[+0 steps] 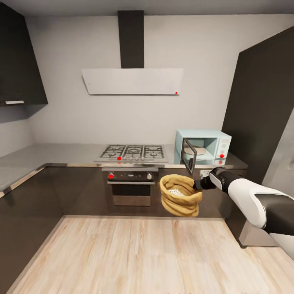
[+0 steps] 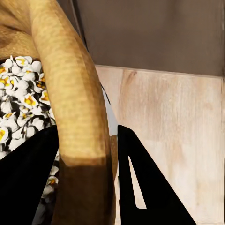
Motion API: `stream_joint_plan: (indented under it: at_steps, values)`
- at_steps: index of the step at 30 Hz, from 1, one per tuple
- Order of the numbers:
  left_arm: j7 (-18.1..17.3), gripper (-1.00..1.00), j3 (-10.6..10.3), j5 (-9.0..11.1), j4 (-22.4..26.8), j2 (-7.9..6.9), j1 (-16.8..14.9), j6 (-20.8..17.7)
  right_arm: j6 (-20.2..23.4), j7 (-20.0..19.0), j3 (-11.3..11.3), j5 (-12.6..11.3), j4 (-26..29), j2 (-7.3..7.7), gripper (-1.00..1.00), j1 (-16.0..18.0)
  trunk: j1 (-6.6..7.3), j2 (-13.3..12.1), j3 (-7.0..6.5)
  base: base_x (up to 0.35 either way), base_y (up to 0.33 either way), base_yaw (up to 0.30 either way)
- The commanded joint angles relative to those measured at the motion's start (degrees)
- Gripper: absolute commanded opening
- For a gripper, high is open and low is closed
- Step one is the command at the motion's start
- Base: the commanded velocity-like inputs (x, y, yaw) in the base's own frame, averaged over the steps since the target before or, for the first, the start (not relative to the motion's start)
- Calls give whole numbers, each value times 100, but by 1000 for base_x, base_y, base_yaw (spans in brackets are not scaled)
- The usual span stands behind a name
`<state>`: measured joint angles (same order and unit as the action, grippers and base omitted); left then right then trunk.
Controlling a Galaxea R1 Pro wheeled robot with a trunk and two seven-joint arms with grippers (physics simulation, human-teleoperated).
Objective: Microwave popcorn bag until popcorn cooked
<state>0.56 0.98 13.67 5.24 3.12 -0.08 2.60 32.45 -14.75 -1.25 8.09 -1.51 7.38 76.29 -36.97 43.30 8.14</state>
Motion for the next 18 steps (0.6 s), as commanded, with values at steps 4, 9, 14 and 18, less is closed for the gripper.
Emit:
stream_joint_plan:
  at_steps: [4,9,14,18]
  values:
    - [6,100,14,21,3,13,-1,13,-2,-46,-4,53,-7,6,-100,9,-1,7,9,0,0,-285]
    - [14,100,25,21,4,48,-1,6,-2,-43,-5,53,-7,9,-100,9,-1,7,9,0,0,-285]
    - [13,100,17,21,4,48,-1,4,-2,-37,-7,57,-7,67,-100,9,-1,7,9,0,0,-286]
    - [6,100,9,13,4,48,-1,4,-2,-37,-7,56,-7,83,-100,9,-1,7,9,0,0,-286]
